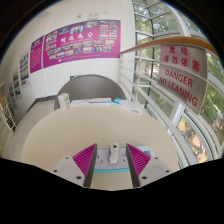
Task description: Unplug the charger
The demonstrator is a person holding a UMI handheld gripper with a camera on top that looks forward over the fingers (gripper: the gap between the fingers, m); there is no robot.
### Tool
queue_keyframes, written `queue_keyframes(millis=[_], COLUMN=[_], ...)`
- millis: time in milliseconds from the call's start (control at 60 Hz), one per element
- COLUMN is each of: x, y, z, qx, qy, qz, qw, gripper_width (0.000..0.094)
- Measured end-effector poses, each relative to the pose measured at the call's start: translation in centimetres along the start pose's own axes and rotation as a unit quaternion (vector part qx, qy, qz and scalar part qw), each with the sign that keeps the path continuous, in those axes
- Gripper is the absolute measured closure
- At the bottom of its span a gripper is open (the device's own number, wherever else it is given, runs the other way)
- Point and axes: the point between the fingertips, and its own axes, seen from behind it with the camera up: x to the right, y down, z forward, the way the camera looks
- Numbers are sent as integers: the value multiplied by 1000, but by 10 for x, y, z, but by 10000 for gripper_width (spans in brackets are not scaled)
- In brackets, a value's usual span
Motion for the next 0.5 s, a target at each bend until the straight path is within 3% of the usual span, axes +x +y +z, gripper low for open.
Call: queue_keyframes(millis=[83, 117, 267, 433, 500], x=[4, 7, 4, 3, 5], y=[6, 5, 6, 3, -72], z=[11, 14, 15, 13, -9], qx=[-2, 1, -4, -22, 66], qy=[8, 15, 8, -7, -10], qz=[-3, 0, 10, 23, 15], qw=[1000, 1000, 1000, 999, 998], gripper_width=[706, 783, 876, 899, 899])
